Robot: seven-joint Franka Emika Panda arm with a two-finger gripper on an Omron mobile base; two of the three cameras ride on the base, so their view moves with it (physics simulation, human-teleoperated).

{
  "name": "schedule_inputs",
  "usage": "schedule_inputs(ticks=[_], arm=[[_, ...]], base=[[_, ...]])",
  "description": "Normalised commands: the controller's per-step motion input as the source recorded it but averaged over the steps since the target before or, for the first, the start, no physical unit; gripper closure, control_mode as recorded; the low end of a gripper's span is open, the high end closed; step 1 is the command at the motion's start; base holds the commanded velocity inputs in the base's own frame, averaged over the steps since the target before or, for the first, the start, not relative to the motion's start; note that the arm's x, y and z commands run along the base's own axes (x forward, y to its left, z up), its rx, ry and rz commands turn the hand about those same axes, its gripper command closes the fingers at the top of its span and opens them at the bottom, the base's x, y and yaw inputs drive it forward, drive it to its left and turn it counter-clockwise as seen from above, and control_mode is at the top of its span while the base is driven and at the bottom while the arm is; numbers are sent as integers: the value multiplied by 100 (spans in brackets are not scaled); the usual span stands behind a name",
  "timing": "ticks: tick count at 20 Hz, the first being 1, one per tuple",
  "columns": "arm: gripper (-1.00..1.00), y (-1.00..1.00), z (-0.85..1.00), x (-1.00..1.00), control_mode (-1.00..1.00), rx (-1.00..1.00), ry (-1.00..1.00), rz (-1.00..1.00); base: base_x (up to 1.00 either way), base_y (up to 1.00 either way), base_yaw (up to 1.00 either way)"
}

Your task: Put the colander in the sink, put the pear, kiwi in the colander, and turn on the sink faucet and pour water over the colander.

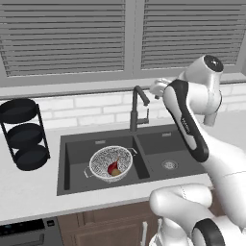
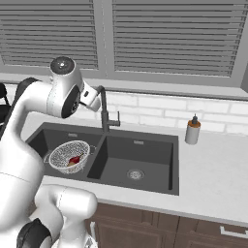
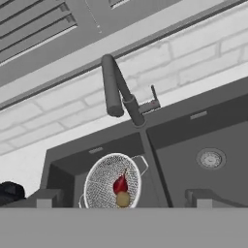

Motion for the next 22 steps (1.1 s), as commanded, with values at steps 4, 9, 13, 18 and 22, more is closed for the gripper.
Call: schedule_inputs(ticks=[4,9,13,18,22], arm=[[-100,11,-28,43,-100,1,5,0],[-100,0,-11,57,-100,2,1,0],[-100,0,-10,52,-100,0,2,0],[-100,0,-20,46,-100,1,6,0],[-100,0,-17,50,-100,1,5,0]], base=[[0,0,0],[0,0,0],[0,0,0],[0,0,0],[0,0,0]])
